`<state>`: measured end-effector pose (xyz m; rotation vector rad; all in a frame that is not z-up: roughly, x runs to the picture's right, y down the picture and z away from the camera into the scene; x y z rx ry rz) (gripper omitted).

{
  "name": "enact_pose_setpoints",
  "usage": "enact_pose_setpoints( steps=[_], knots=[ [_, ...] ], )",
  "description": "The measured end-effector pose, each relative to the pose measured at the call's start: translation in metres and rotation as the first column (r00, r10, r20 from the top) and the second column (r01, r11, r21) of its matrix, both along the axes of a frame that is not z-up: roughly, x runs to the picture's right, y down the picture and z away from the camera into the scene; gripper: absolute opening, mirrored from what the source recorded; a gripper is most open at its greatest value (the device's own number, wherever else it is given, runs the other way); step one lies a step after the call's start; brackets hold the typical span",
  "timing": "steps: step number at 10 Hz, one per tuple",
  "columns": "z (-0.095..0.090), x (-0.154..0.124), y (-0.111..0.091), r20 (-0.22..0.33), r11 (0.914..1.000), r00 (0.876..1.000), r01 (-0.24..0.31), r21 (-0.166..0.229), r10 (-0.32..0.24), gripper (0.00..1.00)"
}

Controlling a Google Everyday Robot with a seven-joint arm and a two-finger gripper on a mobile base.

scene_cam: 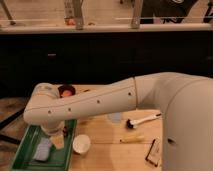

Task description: Place grapes in table surface

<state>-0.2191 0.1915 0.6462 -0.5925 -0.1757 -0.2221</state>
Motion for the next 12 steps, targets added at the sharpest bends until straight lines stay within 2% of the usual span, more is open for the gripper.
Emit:
enact_pose_setpoints(
  steps=[2,4,8,12],
  knots=[
    [0.012,-0.011,0.007,-0.030,0.9991,0.999,-0.039,-0.013,0.039,0.80],
    [0.030,-0.028,0.017,-0.045,0.9980,0.998,-0.050,-0.038,0.048,0.80],
    [0.057,-0.070,0.024,-0.068,0.9981,0.998,-0.001,-0.061,-0.003,0.80],
    [0.092,-0.077,0.008,-0.093,0.9997,0.996,-0.015,-0.020,0.013,0.80]
  ],
)
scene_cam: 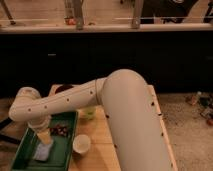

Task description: Place grapes in table surface

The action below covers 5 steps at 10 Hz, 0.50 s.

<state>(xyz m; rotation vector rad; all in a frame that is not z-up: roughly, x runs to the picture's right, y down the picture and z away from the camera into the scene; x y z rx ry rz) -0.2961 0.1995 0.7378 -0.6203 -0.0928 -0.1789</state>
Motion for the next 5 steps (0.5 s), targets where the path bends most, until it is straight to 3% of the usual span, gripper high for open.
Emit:
enact_pose_setpoints(
  steps=[2,5],
  knots=[
    [0.018,0.004,-0.005,0.005,0.9993,0.999,-0.038,-0.002,0.038,0.80],
    [0.046,0.016,0.003,0.035,0.9946,0.995,-0.092,-0.047,0.094,0.80]
  ],
)
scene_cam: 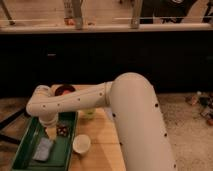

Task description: Place grapes in table surface

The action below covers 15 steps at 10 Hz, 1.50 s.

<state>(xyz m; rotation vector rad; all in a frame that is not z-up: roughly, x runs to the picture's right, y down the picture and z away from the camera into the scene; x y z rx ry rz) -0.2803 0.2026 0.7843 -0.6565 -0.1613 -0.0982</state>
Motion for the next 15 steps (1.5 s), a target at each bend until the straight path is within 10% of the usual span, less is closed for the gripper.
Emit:
enact_pose_setpoints(
  steps=[7,15],
  knots=[
    [0.041,0.013,0.021,0.004,0.9975,0.999,0.042,-0.056,-0.042,0.76],
    [0.033,0.008,0.016,0.072,0.9938,0.991,0.110,-0.015,-0.109,0.01]
  ],
)
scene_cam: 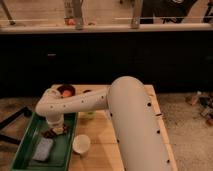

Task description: Place grapes in table surface

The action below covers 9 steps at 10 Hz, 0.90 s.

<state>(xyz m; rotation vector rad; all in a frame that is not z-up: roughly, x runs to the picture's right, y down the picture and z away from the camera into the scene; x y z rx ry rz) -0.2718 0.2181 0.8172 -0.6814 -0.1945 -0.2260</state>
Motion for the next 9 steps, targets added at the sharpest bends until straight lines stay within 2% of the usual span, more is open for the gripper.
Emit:
enact_pose_setpoints(
  steps=[3,6,9],
  knots=[
    [-0.021,-0.004,-0.015,0.025,0.9994,0.999,0.023,0.027,-0.024,0.00],
    [-0.053,-0.005,-0.035,0.067,0.9977,0.997,0.041,0.053,-0.045,0.00],
    [-0.082,0.002,-0.063,0.094,0.9945,0.994,0.039,0.097,-0.048,0.00]
  ],
)
